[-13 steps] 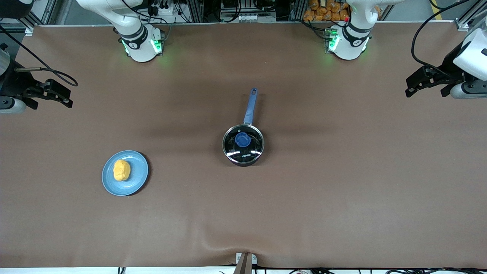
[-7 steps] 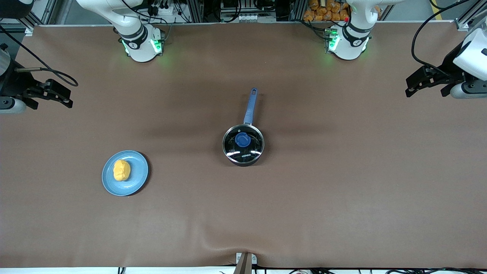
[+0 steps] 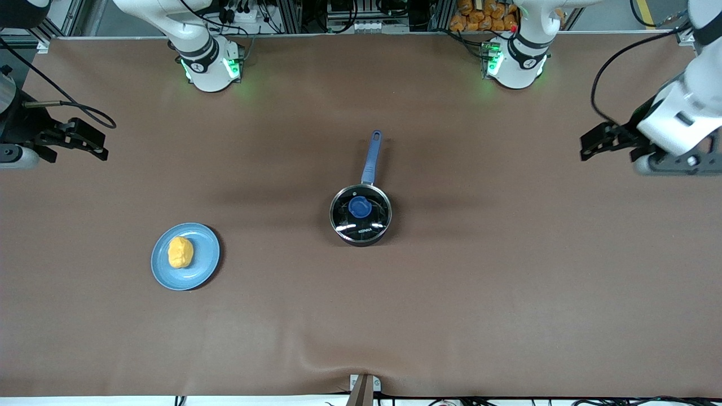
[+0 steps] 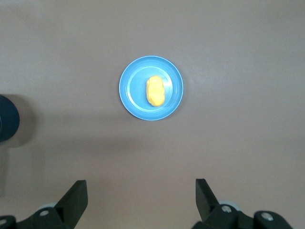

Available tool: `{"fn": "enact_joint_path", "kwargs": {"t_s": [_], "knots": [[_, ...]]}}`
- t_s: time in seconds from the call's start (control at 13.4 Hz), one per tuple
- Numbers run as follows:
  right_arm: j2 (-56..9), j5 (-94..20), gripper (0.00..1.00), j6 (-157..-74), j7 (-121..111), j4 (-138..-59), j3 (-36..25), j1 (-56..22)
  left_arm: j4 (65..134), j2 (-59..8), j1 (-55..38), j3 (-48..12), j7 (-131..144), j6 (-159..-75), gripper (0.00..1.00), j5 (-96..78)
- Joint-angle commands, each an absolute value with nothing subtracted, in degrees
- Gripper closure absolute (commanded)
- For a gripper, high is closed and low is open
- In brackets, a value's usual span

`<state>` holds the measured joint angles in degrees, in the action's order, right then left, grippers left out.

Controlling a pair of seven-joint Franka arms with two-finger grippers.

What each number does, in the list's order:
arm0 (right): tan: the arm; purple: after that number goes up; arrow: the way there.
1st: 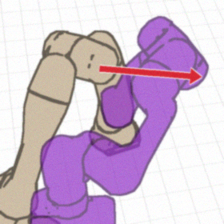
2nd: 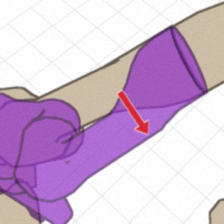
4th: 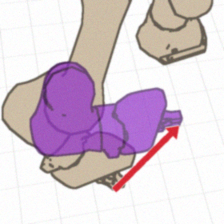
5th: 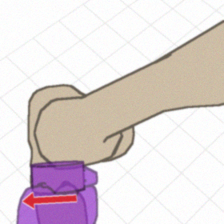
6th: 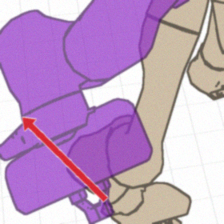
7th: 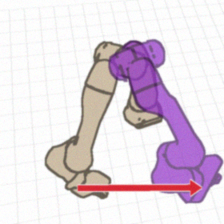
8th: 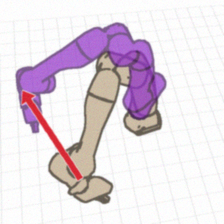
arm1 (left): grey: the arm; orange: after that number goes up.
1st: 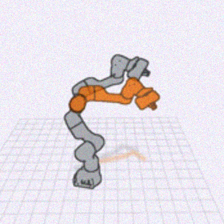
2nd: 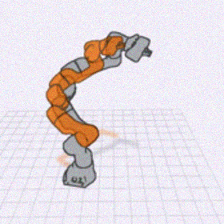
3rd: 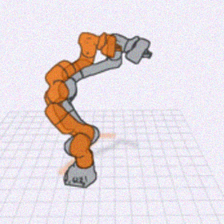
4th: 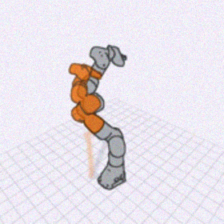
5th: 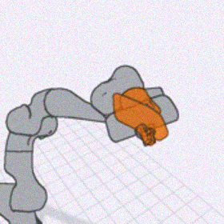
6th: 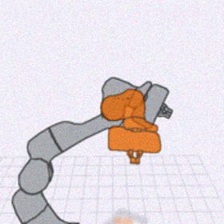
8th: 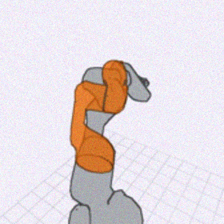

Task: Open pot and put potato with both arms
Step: 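Reach the left gripper to the lid knob while the right gripper reaches the potato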

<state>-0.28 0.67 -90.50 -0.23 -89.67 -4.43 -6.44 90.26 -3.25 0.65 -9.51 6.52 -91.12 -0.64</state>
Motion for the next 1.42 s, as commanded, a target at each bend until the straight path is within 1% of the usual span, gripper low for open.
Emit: {"fn": "enact_joint_path", "kwargs": {"t_s": [0.0, 0.15, 0.3, 0.45, 0.6, 0.82, 0.9, 1.12, 1.2, 1.35], "knots": [[-0.9, 0.7, 0.0, -91.7, -0.4, -89.7, -3.9, -5.1, 88.2, -6.5, -2.2, -9.5, 9.6, -93.2, 0.0, -1.8], [-0.9, 0.6, 0.0, -91.7, -0.5, -89.5, -4.0, -4.6, 87.9, -9.3, -5.9, -9.4, 18.7, -94.7, 0.0, -1.8], [-1.0, 0.7, 0.0, -92.0, -0.5, -89.6, -4.0, -4.2, 85.3, -13.1, -9.3, -9.4, 27.6, -96.8, 0.0, -1.8], [-2.9, 0.6, 0.0, -92.3, -0.5, -89.7, -4.0, -3.5, 80.9, -17.5, -12.7, -9.4, 35.5, -96.9, 0.0, -1.6], [-5.9, 0.6, 0.0, -94.5, -0.1, -89.7, -3.9, -4.0, 79.0, -19.9, -15.4, -9.4, 42.5, -98.1, 0.0, -1.6], [-9.7, 0.4, 0.0, -99.4, 0.2, -90.9, -3.9, -3.5, 78.5, -23.1, -18.7, -9.3, 52.1, -103.6, 0.0, -1.6], [-10.7, 0.4, 0.0, -101.1, 0.2, -91.3, -3.9, -3.5, 77.4, -24.7, -19.6, -9.4, 55.9, -105.4, 0.0, -1.6], [-13.7, 0.1, 0.0, -106.5, 0.3, -93.4, -3.9, -3.3, 73.9, -30.0, -24.0, -8.5, 65.4, -107.0, 0.0, -1.4], [-14.2, 0.0, 0.0, -109.3, 0.3, -95.3, -3.9, -3.0, 73.9, -30.8, -24.7, -8.5, 68.6, -108.9, 0.0, -1.4], [-14.2, 0.0, 0.0, -117.2, 0.2, -101.6, -3.9, -2.5, 73.9, -32.4, -27.0, -8.3, 74.5, -112.0, 0.0, -1.1]]}}
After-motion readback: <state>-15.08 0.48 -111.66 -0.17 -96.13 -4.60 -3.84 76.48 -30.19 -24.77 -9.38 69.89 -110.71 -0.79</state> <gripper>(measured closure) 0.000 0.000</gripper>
